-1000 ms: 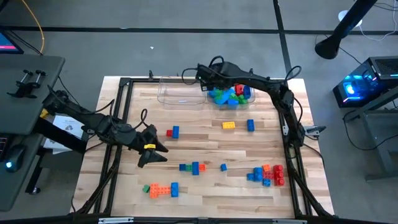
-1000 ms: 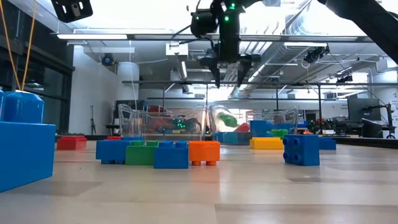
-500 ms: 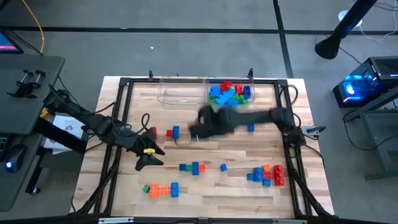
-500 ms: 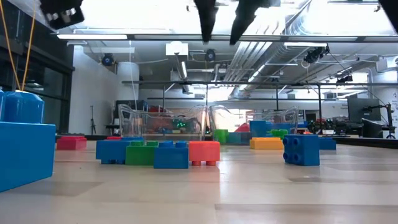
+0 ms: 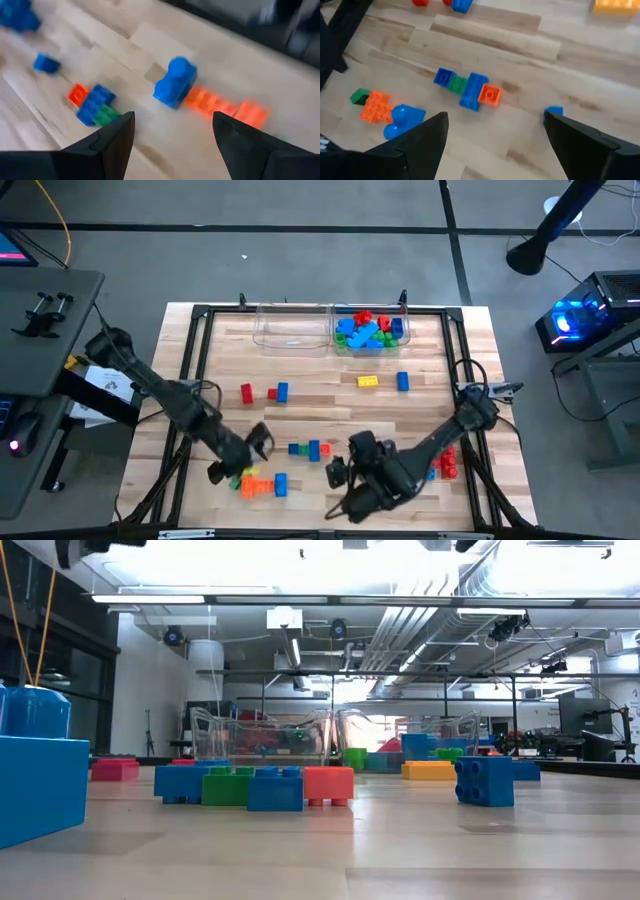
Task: Sort blocks by size
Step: Put the blue lego piece into the right transparent bin
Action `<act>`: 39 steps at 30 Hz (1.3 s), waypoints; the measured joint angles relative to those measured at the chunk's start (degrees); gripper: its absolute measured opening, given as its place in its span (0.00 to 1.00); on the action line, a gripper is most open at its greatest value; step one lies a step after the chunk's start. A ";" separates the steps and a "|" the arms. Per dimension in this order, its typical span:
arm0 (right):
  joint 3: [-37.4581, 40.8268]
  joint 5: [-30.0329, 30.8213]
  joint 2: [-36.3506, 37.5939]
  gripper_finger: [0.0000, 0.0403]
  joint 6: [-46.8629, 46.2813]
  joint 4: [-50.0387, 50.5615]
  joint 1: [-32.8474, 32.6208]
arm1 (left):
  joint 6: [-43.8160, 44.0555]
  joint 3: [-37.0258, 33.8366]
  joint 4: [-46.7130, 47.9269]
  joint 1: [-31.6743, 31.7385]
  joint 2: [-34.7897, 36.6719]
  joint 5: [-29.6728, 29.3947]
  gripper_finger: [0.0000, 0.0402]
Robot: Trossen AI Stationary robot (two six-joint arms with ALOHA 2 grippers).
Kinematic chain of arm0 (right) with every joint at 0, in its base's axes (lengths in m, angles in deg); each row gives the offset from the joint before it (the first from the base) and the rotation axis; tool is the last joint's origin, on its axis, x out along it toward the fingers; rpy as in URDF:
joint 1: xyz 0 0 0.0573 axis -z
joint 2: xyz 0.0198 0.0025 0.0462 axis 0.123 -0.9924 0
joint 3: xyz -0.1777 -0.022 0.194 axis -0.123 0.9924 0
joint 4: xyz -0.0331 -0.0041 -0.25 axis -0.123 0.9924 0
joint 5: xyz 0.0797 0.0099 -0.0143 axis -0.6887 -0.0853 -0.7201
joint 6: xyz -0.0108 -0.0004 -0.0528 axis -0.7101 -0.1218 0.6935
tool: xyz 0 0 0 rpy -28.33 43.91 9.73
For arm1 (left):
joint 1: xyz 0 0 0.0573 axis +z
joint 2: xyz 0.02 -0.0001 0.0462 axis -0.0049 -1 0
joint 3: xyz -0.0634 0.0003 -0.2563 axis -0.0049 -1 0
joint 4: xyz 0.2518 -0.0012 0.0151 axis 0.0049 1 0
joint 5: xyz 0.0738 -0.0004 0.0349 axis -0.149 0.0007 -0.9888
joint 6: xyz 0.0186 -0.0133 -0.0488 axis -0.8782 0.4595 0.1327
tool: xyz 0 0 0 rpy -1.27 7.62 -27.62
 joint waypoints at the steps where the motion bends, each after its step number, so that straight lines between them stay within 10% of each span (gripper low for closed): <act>1: 0.08 0.00 0.00 0.81 -0.80 0.02 -0.42 | -4.03 0.54 -0.30 -0.49 -1.60 -1.03 0.63; 11: 0.13 -1.34 0.00 0.81 -1.20 0.02 -0.39 | -24.28 1.09 -16.93 -1.85 -15.67 -2.15 0.63; 28: 0.13 -1.64 0.00 0.81 -1.46 -2.28 0.25 | -17.05 1.24 -20.53 1.75 -25.10 5.03 0.61; 39: 0.13 -1.40 0.00 0.81 -1.22 -2.99 1.48 | -7.47 1.21 -19.73 4.92 -24.76 8.26 0.20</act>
